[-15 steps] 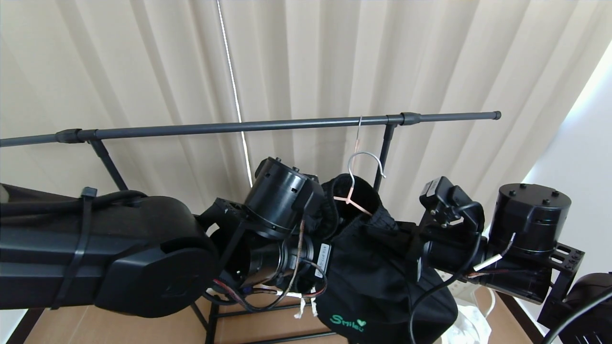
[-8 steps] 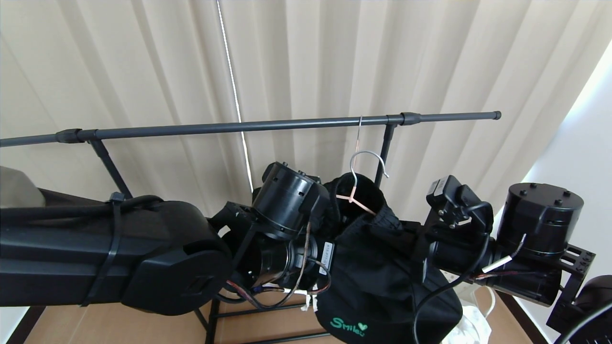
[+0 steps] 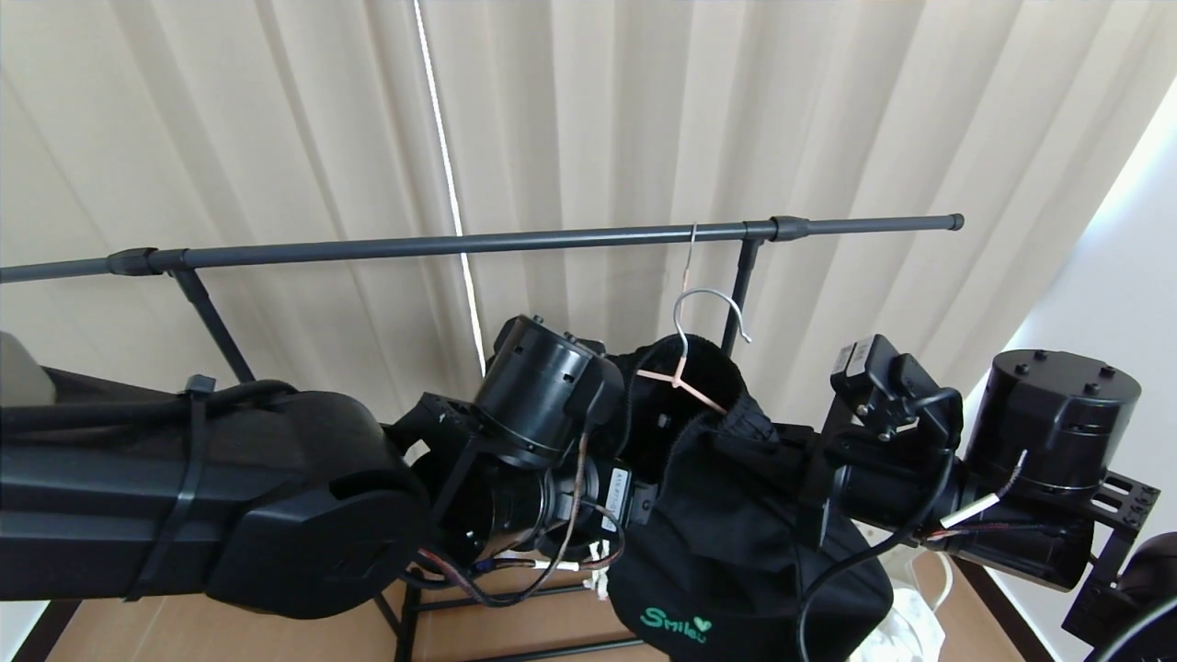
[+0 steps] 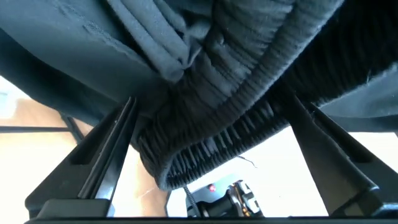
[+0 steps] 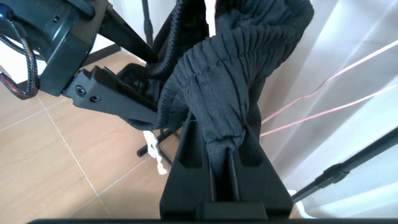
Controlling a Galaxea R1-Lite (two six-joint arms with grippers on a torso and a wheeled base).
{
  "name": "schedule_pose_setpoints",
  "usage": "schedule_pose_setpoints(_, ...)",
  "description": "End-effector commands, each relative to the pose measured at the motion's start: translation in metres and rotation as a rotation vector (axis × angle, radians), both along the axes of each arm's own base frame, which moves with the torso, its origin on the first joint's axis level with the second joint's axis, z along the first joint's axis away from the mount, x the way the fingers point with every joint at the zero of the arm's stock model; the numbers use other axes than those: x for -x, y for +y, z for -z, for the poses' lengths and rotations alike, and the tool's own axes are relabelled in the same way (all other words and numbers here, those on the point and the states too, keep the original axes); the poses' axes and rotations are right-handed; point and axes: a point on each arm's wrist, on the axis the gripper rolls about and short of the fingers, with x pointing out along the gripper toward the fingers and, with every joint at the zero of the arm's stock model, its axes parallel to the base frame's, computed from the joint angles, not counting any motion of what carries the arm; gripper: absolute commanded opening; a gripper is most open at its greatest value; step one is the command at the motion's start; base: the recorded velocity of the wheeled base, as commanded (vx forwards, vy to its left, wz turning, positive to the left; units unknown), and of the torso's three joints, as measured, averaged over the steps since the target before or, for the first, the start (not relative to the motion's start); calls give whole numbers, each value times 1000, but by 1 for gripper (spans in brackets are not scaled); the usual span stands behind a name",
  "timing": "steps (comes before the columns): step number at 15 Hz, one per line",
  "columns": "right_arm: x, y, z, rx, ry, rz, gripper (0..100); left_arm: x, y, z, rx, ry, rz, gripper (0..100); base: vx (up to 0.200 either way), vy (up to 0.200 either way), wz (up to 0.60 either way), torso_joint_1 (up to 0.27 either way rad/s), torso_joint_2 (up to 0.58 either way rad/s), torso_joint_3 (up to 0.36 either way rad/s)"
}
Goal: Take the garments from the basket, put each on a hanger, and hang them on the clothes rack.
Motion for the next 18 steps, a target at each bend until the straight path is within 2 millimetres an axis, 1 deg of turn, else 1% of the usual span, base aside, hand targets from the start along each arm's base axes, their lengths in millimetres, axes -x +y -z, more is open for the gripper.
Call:
schedule_pose_setpoints(1, 0, 0, 1, 2, 3, -1, 0, 8, 8, -12, 22, -24, 1, 100, 0, 0, 0, 0, 0, 0)
schedule_pose_setpoints(3, -1, 1, 3, 5, 11, -3, 0, 18, 19, -18, 29, -31, 2, 100, 0, 0, 0, 0, 0, 0)
schedule_pose_setpoints(4, -1, 1, 3, 5, 13, -7, 0, 20, 22, -20, 30, -35, 4, 100, 0, 0, 0, 0, 0, 0)
schedule_pose_setpoints(6, -2, 0, 5, 2, 21, -32, 0, 32, 36, -30, 40, -61, 12, 100, 0, 0, 0, 0, 0, 0)
schedule_pose_setpoints(7, -3, -1, 5, 1, 22, -32, 0, 32, 36, -31, 40, -62, 13, 100, 0, 0, 0, 0, 0, 0)
schedule_pose_setpoints(8, -3, -3, 6, -1, 28, -47, 0, 40, 46, -36, 43, -80, 20, 100, 0, 0, 0, 0, 0, 0)
schedule_pose_setpoints(9, -3, -4, 7, -4, 33, -68, 0, 45, 52, -39, 39, -93, 28, 100, 0, 0, 0, 0, 0, 0)
schedule_pose_setpoints(10, -3, -8, 9, -5, 43, -83, 0, 51, 63, -44, 31, -116, 39, 100, 0, 0, 0, 0, 0, 0)
schedule_pose_setpoints(11, -2, -9, 10, -7, 51, -102, 0, 54, 71, -47, 22, -134, 43, 100, 0, 0, 0, 0, 0, 0)
schedule_pose_setpoints(13, -1, -14, 13, -9, 64, -142, 0, 54, 86, -52, -8, -175, 61, 100, 0, 0, 0, 0, 0, 0)
schedule_pose_setpoints(14, 0, -14, 14, -8, 65, -180, 0, 52, 99, -53, -34, -191, 107, 100, 0, 0, 0, 0, 0, 0)
schedule_pose_setpoints(15, 1, -15, 15, -5, 64, -190, 0, 51, 104, -55, -37, -199, 140, 100, 0, 0, 0, 0, 0, 0)
schedule_pose_setpoints(16, 2, -18, 18, 8, 55, -219, 0, 47, 116, -57, -49, -220, 198, 100, 0, 0, 0, 0, 0, 0)
schedule_pose_setpoints(18, 4, -19, 21, 17, 46, -259, 0, 36, 128, -58, -76, -243, 261, 100, 0, 0, 0, 0, 0, 0)
